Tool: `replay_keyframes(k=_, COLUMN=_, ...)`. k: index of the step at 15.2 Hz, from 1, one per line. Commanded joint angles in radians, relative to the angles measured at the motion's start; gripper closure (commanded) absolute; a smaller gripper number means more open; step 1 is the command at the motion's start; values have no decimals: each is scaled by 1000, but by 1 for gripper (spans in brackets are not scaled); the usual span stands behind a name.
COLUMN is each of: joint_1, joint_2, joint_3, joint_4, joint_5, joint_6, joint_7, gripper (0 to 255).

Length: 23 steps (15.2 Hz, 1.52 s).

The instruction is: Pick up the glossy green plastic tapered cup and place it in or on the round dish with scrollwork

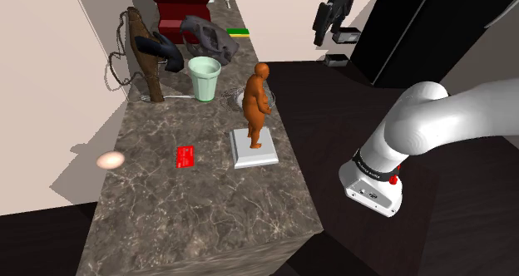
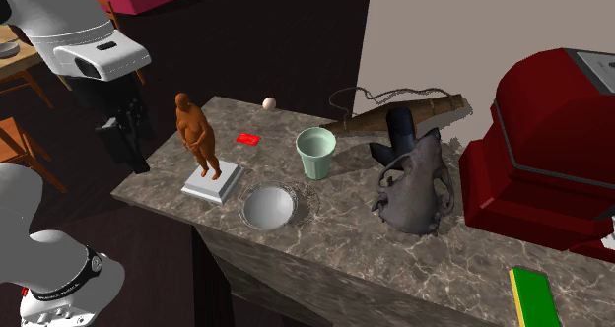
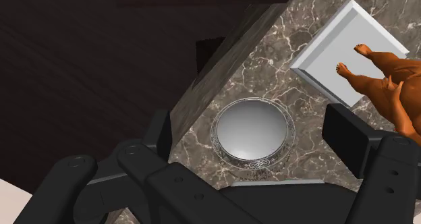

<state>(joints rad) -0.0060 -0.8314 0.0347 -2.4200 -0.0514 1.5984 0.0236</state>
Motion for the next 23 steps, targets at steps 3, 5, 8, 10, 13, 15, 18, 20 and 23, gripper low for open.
replay_keyframes(k=3, joint_1=3, joint_2=53, joint_3=32, joint_4=0, joint_5=12, joint_6=58, joint_7=42, gripper=0)
replay_keyframes(k=5, joint_1=5, joint_2=110, joint_3=64, joint_4=5, joint_5=20, joint_6=115, joint_7=84, gripper=0)
replay_keyframes(k=8, joint_1=4, joint_2=204, joint_3=111, joint_4=26, joint_5=25, joint_6=197, joint_7=147, gripper=0)
replay_keyframes(k=10, joint_1=2, joint_2=272, joint_3=141, joint_4=47, joint_5=22, joint_6=247, joint_7=191, gripper=0)
replay_keyframes(k=13, joint_1=-5, joint_2=378, joint_3=186, joint_4=90, joint_5=8, joint_6=315, joint_7=258, gripper=0)
replay_keyframes(k=15, joint_1=-11, joint_2=453, joint_3=214, joint_4=126, joint_5=-10, joint_6=355, joint_7=306, gripper=0)
replay_keyframes(k=18, joint_1=-20, joint_2=568, joint_3=254, joint_4=191, joint_5=-48, joint_6=403, joint_7=380, gripper=0)
replay_keyframes(k=20, joint_1=-24, joint_2=647, joint_3=277, joint_4=242, joint_5=-82, joint_6=428, joint_7=433, gripper=0)
replay_keyframes(k=23, joint_1=-24, joint_2=770, joint_3=304, joint_4=329, joint_5=-143, joint_6=453, joint_7=513, gripper=0)
